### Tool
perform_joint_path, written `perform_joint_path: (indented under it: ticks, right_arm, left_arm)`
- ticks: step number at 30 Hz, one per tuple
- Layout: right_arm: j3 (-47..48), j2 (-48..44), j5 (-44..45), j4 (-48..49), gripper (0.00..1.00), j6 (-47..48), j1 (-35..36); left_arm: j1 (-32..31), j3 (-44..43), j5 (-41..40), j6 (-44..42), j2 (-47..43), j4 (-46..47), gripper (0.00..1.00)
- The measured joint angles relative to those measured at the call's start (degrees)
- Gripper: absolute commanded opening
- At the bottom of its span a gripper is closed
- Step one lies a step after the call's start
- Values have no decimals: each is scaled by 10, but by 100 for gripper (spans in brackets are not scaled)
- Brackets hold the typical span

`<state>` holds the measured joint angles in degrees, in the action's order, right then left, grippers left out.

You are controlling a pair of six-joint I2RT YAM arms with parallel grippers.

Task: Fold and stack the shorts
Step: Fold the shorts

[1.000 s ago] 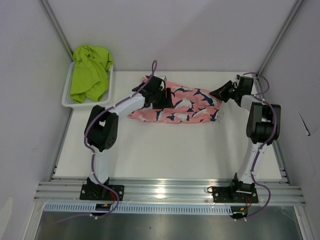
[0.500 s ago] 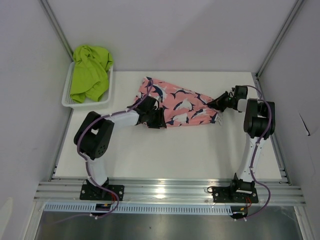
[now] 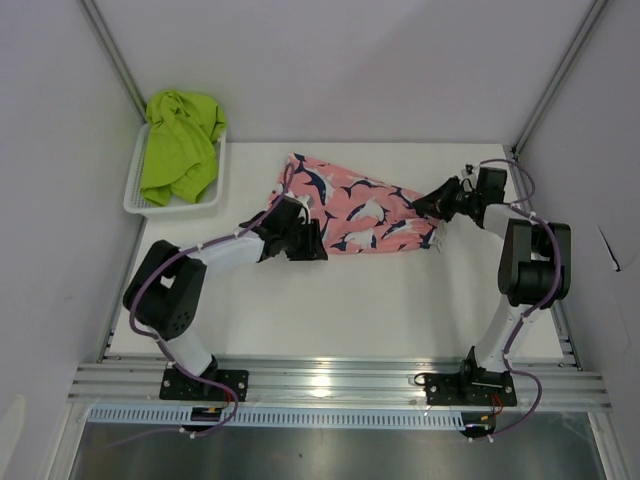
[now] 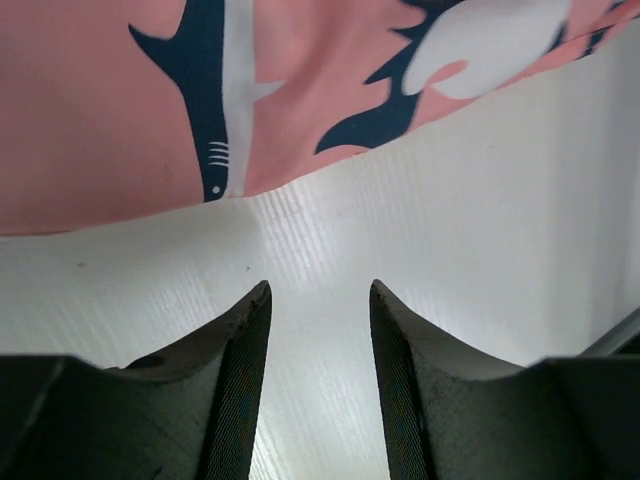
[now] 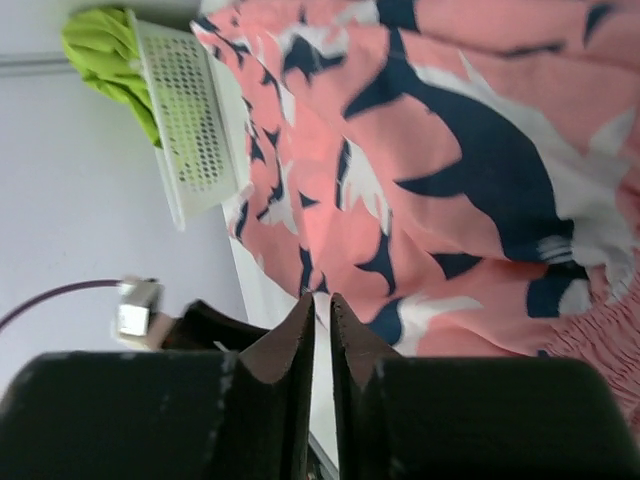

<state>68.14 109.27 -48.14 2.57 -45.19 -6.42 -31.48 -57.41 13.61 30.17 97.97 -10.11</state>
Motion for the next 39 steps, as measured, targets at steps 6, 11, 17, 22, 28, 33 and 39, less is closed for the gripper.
perform_joint_path:
  ticks: [6,11,17,22,28,33,39]
  right_arm:
    - [-28,46,11,-45,0,45,8]
    - [-36,70,56,-120,0,87,19]
    - [-35,31,118,-178,7,122,38]
    - [-47,-34,130,-203,59,141,43]
    - [-100,-206,132,-211,79,151,27]
    - [-186,-301,125,-190,92,129,-13]
    - [-291,-295,101,-153,99,75,-27]
  left_arm:
    - [0,0,-14,-1,-92,-23,48]
    - [0,0,-34,-2,-161,-51,48]
    - [0,0,-51,-2,-195,-80,49]
    - [0,-1,-58,-2,-196,-94,49]
    - [-28,-43,-64,-16,-172,-103,50]
    - [-83,-129,-73,-33,-91,-93,51]
    - [-124,-251,-80,-44,33,-88,51]
